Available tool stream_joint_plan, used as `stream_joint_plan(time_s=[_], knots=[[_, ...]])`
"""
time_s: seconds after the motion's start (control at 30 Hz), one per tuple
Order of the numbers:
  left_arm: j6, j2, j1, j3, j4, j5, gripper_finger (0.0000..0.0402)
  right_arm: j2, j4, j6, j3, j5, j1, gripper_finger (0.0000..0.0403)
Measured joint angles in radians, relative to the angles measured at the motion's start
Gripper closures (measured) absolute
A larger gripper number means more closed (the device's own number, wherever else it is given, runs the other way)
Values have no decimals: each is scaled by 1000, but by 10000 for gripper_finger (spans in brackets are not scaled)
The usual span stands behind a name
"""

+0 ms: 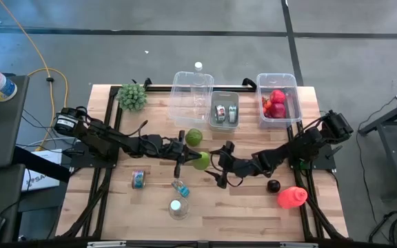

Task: Pick & Place Food Item
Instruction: Put the pear into the right transparent bin

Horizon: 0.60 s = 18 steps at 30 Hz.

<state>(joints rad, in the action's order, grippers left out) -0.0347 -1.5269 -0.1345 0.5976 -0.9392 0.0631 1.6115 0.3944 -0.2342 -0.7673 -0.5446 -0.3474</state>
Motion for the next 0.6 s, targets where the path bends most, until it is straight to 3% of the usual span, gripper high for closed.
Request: stream_joint_plan(time_s=[0.23,0.6], knots=[[-4,0,0,0,-13,0,401,0,94,131,0,25,11,34],[-3,0,0,0,-45,-5,401,0,118,75,0,188,96,34]])
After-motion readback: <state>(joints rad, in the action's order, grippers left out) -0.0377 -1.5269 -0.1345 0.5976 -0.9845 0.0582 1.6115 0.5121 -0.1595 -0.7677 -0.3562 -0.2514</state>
